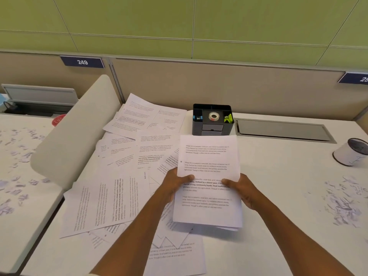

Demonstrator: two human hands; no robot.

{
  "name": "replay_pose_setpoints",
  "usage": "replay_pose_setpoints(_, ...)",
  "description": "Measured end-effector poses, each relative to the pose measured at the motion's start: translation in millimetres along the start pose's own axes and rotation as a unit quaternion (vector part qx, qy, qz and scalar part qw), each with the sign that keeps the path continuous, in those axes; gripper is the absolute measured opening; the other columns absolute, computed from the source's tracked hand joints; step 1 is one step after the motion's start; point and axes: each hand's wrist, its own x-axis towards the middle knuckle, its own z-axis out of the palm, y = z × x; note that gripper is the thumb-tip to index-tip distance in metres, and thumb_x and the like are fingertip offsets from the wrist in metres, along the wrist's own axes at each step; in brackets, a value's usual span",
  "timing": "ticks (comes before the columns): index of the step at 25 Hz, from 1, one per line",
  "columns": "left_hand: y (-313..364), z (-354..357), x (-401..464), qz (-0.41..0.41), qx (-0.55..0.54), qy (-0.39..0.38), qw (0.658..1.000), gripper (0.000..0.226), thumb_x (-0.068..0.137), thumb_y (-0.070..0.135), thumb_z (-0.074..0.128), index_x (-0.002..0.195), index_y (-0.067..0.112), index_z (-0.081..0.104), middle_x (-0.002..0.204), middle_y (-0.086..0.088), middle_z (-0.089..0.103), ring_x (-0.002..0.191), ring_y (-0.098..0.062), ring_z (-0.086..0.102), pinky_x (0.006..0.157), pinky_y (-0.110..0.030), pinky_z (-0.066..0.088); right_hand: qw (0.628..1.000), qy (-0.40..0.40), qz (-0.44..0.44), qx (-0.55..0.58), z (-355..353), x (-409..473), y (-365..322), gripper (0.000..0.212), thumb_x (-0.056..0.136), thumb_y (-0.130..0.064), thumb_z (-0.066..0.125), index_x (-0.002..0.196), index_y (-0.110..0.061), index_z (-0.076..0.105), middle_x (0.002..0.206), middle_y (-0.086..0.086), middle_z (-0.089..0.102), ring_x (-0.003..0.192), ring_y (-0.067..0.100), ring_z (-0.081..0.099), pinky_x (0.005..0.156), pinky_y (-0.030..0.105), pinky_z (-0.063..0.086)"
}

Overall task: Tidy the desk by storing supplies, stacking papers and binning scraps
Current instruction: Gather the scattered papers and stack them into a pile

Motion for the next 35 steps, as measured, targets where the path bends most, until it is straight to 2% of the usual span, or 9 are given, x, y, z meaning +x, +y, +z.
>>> replay_pose_setpoints(5,-7.5,25.2,10.8,-0.006,0.041,0.021,0.999,0.035,0.087,0.011,0.075,0.121,0.012,0.066,0.112,-0.003,0.075,0.096,-0.021,0.074,0.082,-0.036,0.061,0.998,0.067,0.003,0.020,-31.5,-7.0,19.1,0.037,0.084,-0.002,0.071,0.119,-0.011,0.064,0.110,0.009,0.075,0.096,0.030,0.073,0.078,0.040,0.060)
replay_pose_setpoints(7,-5.4,30.2,18.0,0.012,0.127,0.078,0.989,0.036,0.092,0.018,0.070,0.126,0.013,0.061,0.114,0.000,0.071,0.103,-0.020,0.069,0.084,-0.033,0.058,0.996,0.085,0.006,0.035,-50.3,-5.5,17.0,0.035,0.083,-0.002,0.071,0.117,-0.012,0.065,0.107,0.009,0.076,0.093,0.030,0.074,0.071,0.037,0.060)
replay_pose_setpoints(10,-2.2,22.2,34.2,0.055,0.316,0.180,0.930,0.045,0.094,0.022,0.065,0.137,0.013,0.053,0.133,-0.006,0.059,0.125,-0.024,0.055,0.107,-0.037,0.044,0.993,0.110,0.017,0.043,-75.6,-0.3,15.4,0.034,0.082,-0.001,0.070,0.114,-0.012,0.066,0.104,0.009,0.076,0.089,0.031,0.074,0.066,0.036,0.060)
replay_pose_setpoints(12,3.9,12.2,47.2,0.054,0.403,0.204,0.890,0.055,0.094,0.025,0.065,0.143,0.012,0.046,0.142,-0.012,0.050,0.134,-0.030,0.045,0.113,-0.042,0.038,0.991,0.122,0.030,0.041,-87.4,4.7,17.3,0.033,0.082,-0.001,0.070,0.113,-0.013,0.067,0.102,0.008,0.077,0.088,0.031,0.075,0.068,0.037,0.059)
replay_pose_setpoints(16,22.9,-5.0,72.9,0.002,0.546,0.211,0.811,0.075,0.087,0.039,0.071,0.147,0.010,0.035,0.149,-0.016,0.038,0.137,-0.035,0.036,0.111,-0.047,0.034,0.988,0.145,0.048,0.026,-102.0,18.5,25.2,0.030,0.083,0.000,0.069,0.108,-0.016,0.068,0.098,0.006,0.077,0.085,0.029,0.075,0.072,0.039,0.059)
replay_pose_setpoints(23,23.7,-21.8,93.4,-0.129,0.633,0.178,0.742,0.112,0.071,0.056,0.081,0.151,0.011,0.017,0.146,-0.022,0.034,0.135,-0.042,0.039,0.109,-0.054,0.033,0.988,0.142,0.065,0.007,-111.9,37.4,34.7,0.031,0.086,0.001,0.066,0.112,-0.015,0.067,0.105,0.008,0.076,0.094,0.033,0.072,0.088,0.052,0.056)
replay_pose_setpoints(27,24.8,-26.0,101.5,-0.128,0.606,0.172,0.766,0.099,0.068,0.050,0.086,0.141,0.012,0.030,0.136,-0.016,0.047,0.128,-0.038,0.050,0.108,-0.053,0.032,0.989,0.134,0.062,-0.004,-112.2,39.2,37.4,0.033,0.087,0.001,0.066,0.117,-0.012,0.066,0.108,0.008,0.075,0.097,0.032,0.072,0.091,0.052,0.055)
replay_pose_setpoints(32,19.7,-15.6,90.0,-0.100,0.489,0.230,0.836,0.052,0.085,0.037,0.071,0.127,0.011,0.051,0.124,-0.010,0.065,0.116,-0.032,0.060,0.101,-0.046,0.042,0.988,0.140,0.066,-0.005,-114.4,38.9,37.8,0.034,0.088,0.001,0.065,0.120,-0.009,0.065,0.110,0.011,0.073,0.098,0.034,0.070,0.093,0.054,0.054)
replay_pose_setpoints(35,1.0,0.3,65.2,-0.094,0.375,0.274,0.880,0.055,0.090,0.039,0.065,0.136,0.009,0.054,0.130,-0.013,0.064,0.119,-0.034,0.060,0.100,-0.046,0.050,0.988,0.140,0.065,0.000,-113.0,40.6,37.0,0.034,0.088,0.000,0.066,0.120,-0.008,0.064,0.111,0.012,0.073,0.098,0.035,0.070,0.093,0.055,0.054)
